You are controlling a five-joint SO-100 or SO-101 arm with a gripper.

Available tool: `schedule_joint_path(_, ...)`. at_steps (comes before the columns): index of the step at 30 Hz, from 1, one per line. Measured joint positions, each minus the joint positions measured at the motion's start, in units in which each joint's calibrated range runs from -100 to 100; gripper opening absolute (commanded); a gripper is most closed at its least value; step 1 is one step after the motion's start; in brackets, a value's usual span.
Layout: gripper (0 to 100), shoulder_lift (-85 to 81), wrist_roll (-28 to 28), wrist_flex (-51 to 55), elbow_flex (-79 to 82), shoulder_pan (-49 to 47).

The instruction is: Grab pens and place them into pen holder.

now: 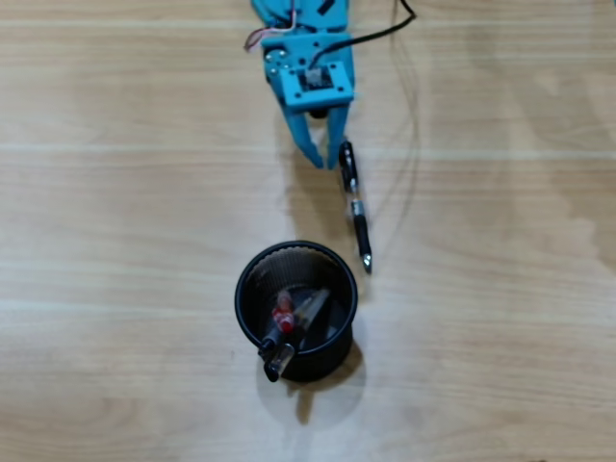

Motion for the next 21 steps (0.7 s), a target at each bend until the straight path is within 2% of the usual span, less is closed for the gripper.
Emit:
schedule_joint_path(4,2,-0.08,0.00,5.02,0.71,-2.17)
schedule_joint_path(12,2,6.36,0.10,25.95,-11.01,-4.06)
schedule_joint_path(21,2,18.32,0.94,32.09,-24.59,-6.86)
